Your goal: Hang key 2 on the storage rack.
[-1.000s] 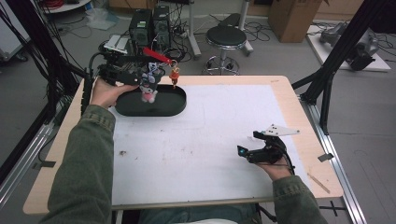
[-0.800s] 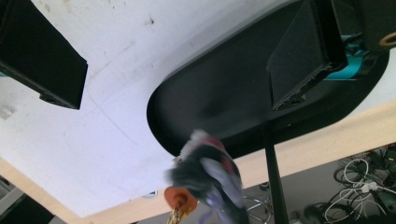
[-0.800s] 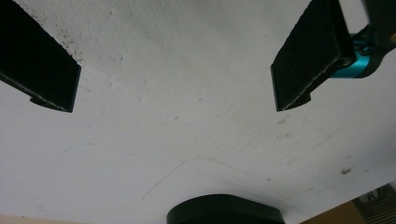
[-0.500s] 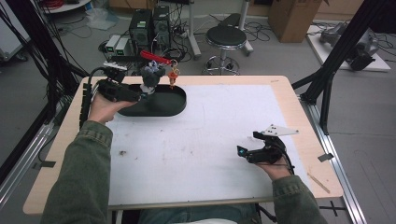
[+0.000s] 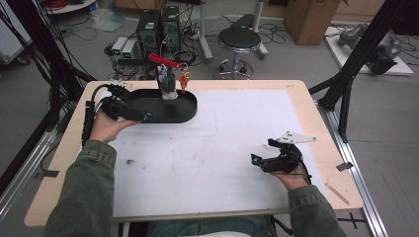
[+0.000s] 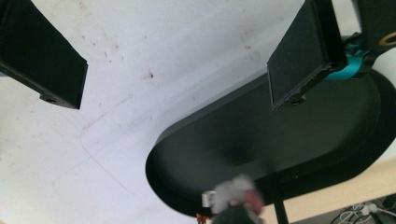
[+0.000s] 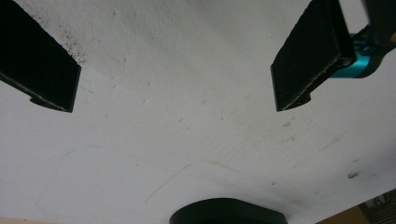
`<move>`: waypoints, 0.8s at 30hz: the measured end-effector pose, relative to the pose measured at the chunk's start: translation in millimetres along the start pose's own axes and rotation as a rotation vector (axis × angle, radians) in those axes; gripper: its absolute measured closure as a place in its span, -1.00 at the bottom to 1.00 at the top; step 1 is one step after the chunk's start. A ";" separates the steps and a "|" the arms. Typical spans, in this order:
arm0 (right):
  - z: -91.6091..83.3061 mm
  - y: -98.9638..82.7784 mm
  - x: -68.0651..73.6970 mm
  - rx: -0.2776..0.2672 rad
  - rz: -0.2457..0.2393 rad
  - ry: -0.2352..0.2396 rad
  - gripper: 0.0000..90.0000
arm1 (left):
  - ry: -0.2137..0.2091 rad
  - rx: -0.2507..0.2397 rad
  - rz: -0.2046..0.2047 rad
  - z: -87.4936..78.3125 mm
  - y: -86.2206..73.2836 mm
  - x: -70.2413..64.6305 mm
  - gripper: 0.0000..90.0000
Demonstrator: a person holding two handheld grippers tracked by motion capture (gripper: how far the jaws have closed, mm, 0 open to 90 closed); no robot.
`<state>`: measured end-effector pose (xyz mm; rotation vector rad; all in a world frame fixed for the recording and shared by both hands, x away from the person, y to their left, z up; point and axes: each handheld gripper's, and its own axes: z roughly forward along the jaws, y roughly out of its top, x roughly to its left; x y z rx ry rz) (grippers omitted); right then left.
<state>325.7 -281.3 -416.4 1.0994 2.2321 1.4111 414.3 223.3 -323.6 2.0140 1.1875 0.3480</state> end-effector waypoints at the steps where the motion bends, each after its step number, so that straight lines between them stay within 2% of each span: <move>1: 0.0 0.0 0.1 -0.001 0.002 0.000 -0.99 | 0.001 0.001 -0.001 -0.6 -1.7 0.5 -0.88; 8: 0.7 0.0 0.0 0.002 -0.005 -0.004 -0.99 | -0.001 -0.013 -0.009 -5.7 -13.5 -2.5 -0.88; 18: 0.2 -0.2 -0.4 0.005 -0.001 -0.016 -0.99 | 0.003 -0.013 -0.065 -7.6 -40.8 2.5 -0.88; 24: 1.0 -0.1 -0.4 0.011 0.003 -0.014 -0.99 | 0.009 -0.008 -0.066 -10.6 -52.8 3.2 -0.88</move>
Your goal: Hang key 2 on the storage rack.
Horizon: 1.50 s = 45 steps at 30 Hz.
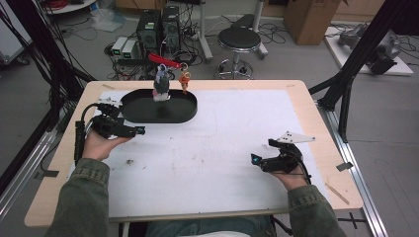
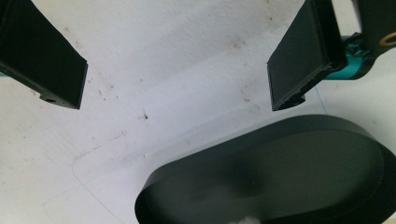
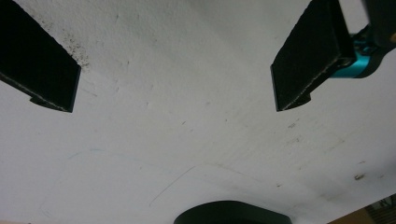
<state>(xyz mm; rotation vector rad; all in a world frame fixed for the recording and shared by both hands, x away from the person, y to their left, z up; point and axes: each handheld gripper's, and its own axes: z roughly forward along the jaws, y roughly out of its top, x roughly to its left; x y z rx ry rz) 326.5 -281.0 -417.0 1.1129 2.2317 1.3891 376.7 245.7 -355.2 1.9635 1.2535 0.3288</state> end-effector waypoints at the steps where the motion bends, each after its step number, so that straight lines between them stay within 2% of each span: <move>1: 0.0 -0.1 -0.2 0.001 -0.002 -0.002 -0.99 | 0.001 -0.003 -0.003 -0.5 -1.6 0.4 -0.88; 8: 0.4 -0.3 0.5 0.003 0.000 -0.006 -0.99 | 0.003 -0.001 -0.008 -1.0 -13.7 1.5 -0.88; 13: 0.4 -0.5 0.5 0.004 -0.004 -0.008 -0.99 | 0.012 0.020 0.013 -1.5 -22.4 4.3 -0.88; 17: -0.4 -0.5 1.3 0.005 -0.002 -0.009 -0.99 | 0.016 0.000 -0.008 -1.5 -29.4 6.7 -0.88; 20: -0.5 -0.6 1.3 0.007 0.000 -0.010 -0.99 | 0.015 0.008 0.004 -2.3 -34.1 7.5 -0.88; 23: -0.6 -0.8 1.4 0.008 -0.002 -0.011 -0.99 | 0.018 -0.001 -0.001 -2.4 -38.9 6.7 -0.88; 27: -0.3 -1.5 1.4 0.021 0.000 -0.019 -0.99 | 0.027 0.016 0.016 -3.4 -47.0 8.2 -0.88; 28: 0.1 -1.7 0.8 0.022 -0.003 -0.019 -0.99 | 0.030 0.008 0.004 -3.7 -49.7 7.7 -0.88; 33: 0.4 -1.8 1.0 0.024 -0.005 -0.017 -0.99 | 0.031 -0.006 -0.002 -7.1 -62.6 8.5 -0.88; 39: 0.4 -1.8 1.0 0.024 -0.005 -0.017 -0.99 | 0.038 -0.036 0.012 -10.3 -81.6 5.4 -0.88; 42: 0.2 -1.8 1.0 0.023 -0.006 -0.018 -0.99 | 0.067 -0.069 0.023 -13.1 -91.9 2.8 -0.88; 44: -0.1 -1.8 1.0 0.022 -0.004 -0.016 -0.99 | 0.048 -0.059 0.018 -14.6 -97.6 3.2 -0.88; 45: 0.1 -1.7 0.8 0.019 -0.005 -0.016 -0.99 | 0.052 -0.059 0.018 -15.0 -100.6 2.5 -0.88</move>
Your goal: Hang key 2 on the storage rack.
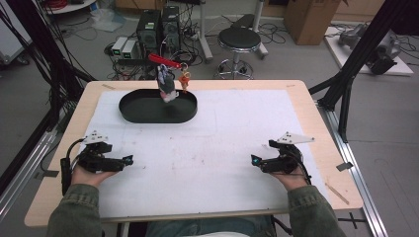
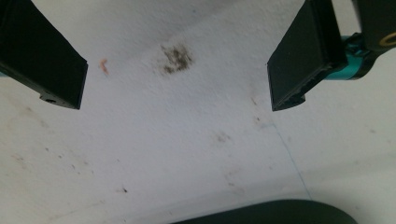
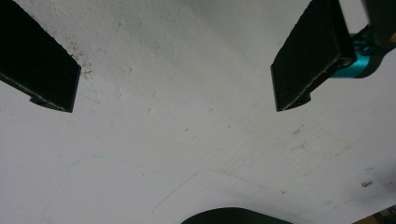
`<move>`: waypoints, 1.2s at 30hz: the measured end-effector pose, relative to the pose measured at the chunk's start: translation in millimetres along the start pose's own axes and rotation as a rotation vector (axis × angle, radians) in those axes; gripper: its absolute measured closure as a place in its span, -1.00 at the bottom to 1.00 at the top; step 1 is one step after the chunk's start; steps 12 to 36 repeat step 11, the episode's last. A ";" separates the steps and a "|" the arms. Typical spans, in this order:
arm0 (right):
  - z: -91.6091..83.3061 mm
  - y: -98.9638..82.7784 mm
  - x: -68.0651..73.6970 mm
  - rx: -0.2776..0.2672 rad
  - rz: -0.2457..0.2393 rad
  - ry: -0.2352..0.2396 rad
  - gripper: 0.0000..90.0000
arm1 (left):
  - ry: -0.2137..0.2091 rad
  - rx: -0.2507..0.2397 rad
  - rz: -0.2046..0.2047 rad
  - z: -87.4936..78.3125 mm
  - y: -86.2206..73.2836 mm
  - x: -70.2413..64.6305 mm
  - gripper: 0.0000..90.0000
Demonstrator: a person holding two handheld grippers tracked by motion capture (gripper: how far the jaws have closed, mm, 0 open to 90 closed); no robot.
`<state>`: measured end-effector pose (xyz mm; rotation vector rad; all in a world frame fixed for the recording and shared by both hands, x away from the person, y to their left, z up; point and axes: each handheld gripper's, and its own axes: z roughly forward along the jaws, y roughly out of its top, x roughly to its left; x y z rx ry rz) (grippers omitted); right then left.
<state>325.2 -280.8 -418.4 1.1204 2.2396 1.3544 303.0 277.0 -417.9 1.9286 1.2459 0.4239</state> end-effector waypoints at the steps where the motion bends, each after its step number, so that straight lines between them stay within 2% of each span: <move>1: 0.0 0.0 -0.2 0.003 0.001 -0.001 -0.99 | -0.003 -0.001 0.003 -1.0 -3.6 -1.2 -0.88; 3: 0.1 0.1 -0.2 0.003 0.000 0.002 -0.99 | -0.004 -0.008 0.014 -2.3 -12.3 -4.4 -0.88; 7: 1.3 0.1 -0.8 0.006 0.000 0.004 -0.99 | -0.010 0.011 0.020 0.2 -18.6 -5.9 -0.88; 11: 2.0 -0.4 -0.9 0.013 -0.007 0.004 -0.99 | -0.013 -0.001 0.025 -0.6 -18.0 -6.0 -0.88; 36: 2.0 -0.4 -0.9 0.013 -0.007 0.004 -0.99 | -0.013 -0.001 0.025 -0.6 -18.0 -6.0 -0.88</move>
